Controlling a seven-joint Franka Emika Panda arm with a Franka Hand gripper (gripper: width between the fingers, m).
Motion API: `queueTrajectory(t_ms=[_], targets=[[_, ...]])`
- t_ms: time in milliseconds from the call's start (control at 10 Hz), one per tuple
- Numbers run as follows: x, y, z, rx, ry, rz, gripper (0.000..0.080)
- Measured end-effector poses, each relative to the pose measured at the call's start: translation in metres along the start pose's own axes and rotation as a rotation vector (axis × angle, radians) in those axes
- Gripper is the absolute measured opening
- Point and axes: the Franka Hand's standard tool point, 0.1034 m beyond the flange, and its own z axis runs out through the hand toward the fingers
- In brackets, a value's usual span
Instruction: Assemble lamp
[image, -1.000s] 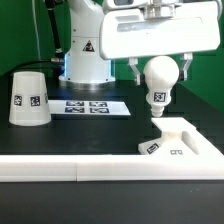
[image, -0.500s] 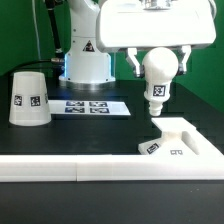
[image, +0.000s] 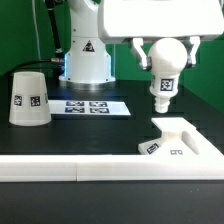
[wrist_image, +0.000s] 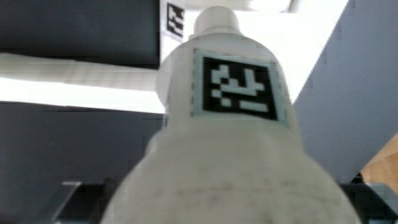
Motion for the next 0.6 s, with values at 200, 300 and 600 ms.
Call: queueTrajectory(t_ms=[200,300,600], targets=[[0.0001,0.0022,0.0011,-0.009,0.034,-0.006,0.0576],[-0.0009,0.0009,0.0023,-0.008,0.032,-0.015,0.0576],[0.0073,-0.0008,0.005,-0.01,0.055,-0.063,0.0576]])
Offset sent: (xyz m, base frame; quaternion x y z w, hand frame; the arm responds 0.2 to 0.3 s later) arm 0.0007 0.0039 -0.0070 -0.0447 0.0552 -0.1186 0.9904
